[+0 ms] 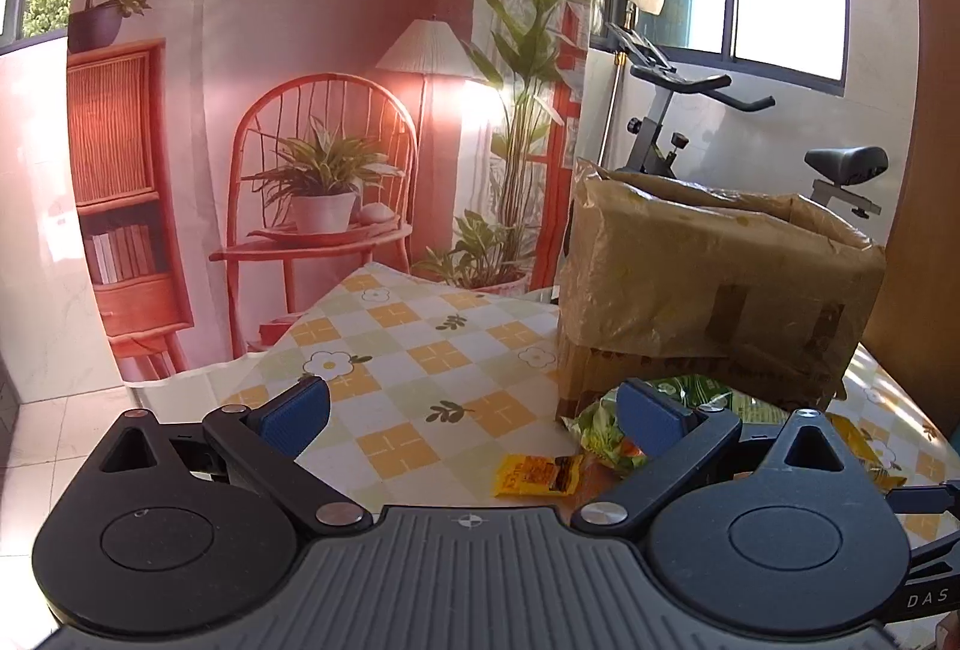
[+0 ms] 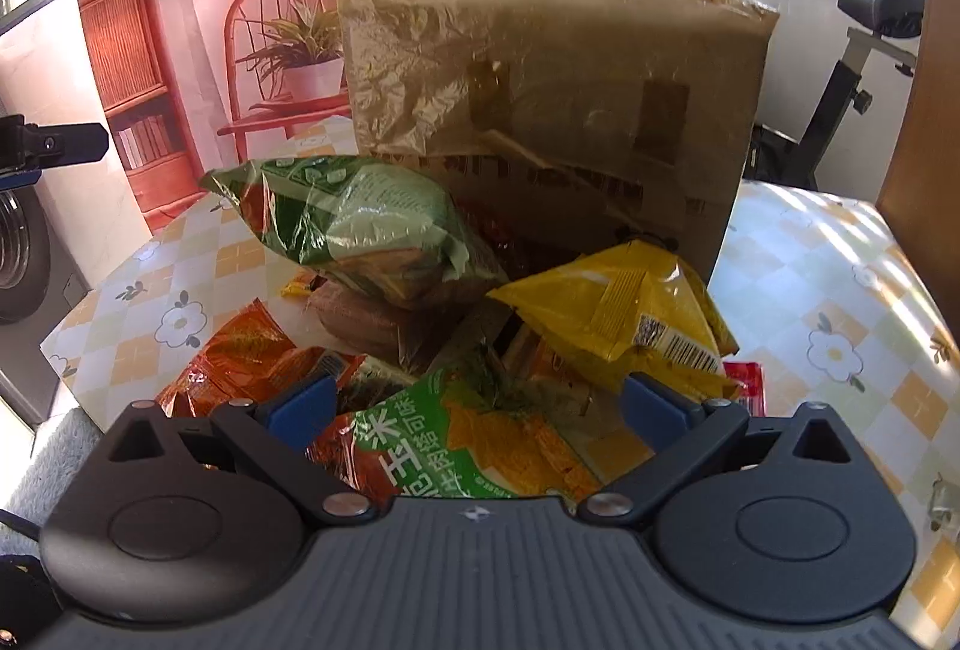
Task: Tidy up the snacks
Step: 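Lower the left tool to the orange cracker bag while the right tool reaches the green bag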
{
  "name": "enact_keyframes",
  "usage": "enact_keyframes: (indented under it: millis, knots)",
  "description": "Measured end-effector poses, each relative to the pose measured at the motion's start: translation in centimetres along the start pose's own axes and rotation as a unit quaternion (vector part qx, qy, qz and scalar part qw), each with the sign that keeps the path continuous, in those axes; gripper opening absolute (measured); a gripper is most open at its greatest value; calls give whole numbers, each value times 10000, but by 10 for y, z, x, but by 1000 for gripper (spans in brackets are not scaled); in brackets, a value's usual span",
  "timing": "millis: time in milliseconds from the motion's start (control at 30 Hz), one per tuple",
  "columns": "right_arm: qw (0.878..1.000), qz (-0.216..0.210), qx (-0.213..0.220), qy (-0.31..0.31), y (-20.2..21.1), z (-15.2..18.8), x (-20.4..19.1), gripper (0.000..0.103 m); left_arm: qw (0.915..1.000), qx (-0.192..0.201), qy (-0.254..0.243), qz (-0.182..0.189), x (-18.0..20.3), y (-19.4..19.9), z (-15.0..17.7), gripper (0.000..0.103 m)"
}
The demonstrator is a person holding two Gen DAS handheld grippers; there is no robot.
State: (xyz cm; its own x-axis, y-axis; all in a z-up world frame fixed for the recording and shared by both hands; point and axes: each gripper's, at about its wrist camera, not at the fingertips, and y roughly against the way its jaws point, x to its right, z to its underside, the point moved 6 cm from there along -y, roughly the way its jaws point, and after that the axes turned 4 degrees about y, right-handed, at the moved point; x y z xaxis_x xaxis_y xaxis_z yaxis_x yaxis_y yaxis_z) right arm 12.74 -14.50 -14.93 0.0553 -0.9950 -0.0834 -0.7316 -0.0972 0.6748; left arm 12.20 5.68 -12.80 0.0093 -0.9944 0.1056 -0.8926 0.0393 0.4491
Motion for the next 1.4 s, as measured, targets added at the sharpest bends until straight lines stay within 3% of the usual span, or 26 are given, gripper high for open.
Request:
enact_keyframes:
  millis: [167,300,400,467,633,933,1167,1400]
  knots:
    - [9974,-16,-519,-500,-4,21,9,103,9988,-435,-136,176,-3,-20,26,102]
    - [9894,-518,-1051,-855,-16,33,10,103,9978,-600,-178,226,-5,-31,36,102]
    - [9846,-726,-1209,-1031,-29,35,9,103,9973,-659,-226,252,-6,-35,45,101]
    - [9807,-909,-1223,-1223,-35,32,11,103,9966,-737,-222,305,-6,-37,48,100]
    - [9763,-893,-1179,-1578,-46,17,17,103,9944,-1009,-87,285,-10,-40,62,100]
    - [9861,-318,-1069,-1228,-63,11,9,103,9875,-1467,-163,552,0,-53,93,100]
    - [9857,-365,-758,-1461,-64,18,12,102,9808,-1753,-277,806,8,-60,106,100]
    - [9878,-357,-560,-1408,-57,20,12,100,9782,-1886,-342,801,11,-69,117,100]
